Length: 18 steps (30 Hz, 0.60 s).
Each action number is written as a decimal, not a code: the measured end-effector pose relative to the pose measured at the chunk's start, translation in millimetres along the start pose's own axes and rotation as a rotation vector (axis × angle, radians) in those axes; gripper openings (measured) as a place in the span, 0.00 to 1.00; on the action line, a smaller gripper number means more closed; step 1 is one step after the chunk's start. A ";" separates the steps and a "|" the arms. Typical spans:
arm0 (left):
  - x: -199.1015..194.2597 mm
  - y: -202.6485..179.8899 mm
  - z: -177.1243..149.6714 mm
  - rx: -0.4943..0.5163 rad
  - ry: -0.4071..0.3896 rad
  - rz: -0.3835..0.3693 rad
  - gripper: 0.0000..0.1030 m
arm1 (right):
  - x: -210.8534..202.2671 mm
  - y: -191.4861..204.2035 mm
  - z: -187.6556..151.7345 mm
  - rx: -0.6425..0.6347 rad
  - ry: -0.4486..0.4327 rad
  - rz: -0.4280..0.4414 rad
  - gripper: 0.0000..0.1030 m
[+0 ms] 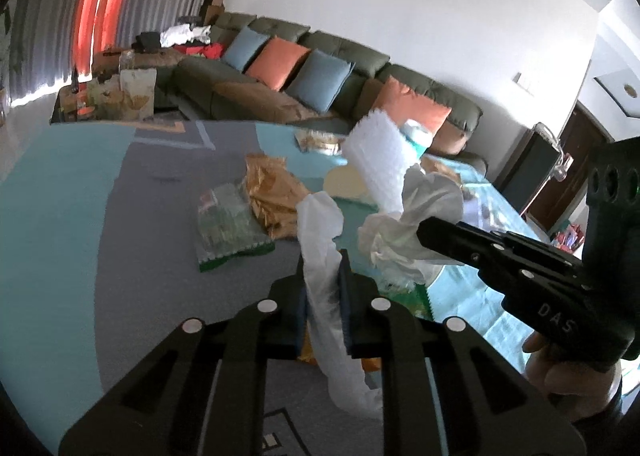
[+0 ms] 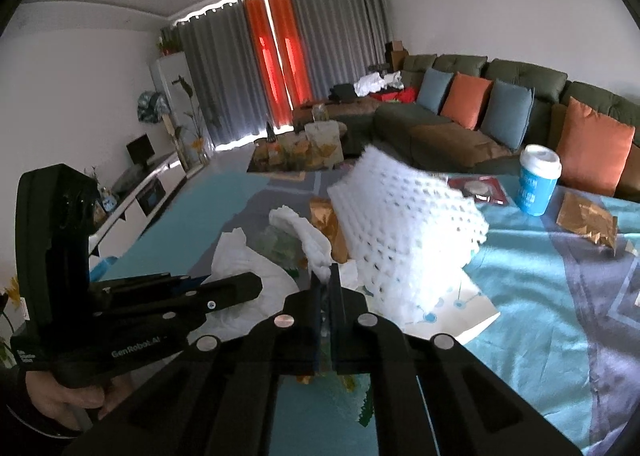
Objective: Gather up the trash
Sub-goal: 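Grasp a white tissue with the left tool while the right tool grasps another tissue, then lift both tissues and carry them toward the teal bin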
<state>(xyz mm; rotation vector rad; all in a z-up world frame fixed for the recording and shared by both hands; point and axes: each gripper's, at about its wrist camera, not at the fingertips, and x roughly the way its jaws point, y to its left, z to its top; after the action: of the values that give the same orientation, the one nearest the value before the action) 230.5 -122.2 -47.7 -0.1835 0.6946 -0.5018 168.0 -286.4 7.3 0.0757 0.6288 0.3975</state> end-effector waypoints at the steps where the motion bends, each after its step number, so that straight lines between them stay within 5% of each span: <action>1: -4.7 0.0 2.1 -0.006 -0.014 -0.001 0.13 | -1.5 0.0 1.3 0.001 -0.006 0.002 0.02; 18: -78.0 -15.4 13.1 0.024 -0.151 0.020 0.13 | -39.8 13.3 11.4 0.009 -0.108 0.042 0.02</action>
<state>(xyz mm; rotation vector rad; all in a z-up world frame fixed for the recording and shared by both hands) 182.0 -96.6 11.4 -0.1894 0.5423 -0.4714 140.9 -288.9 41.2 0.1181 0.5230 0.4279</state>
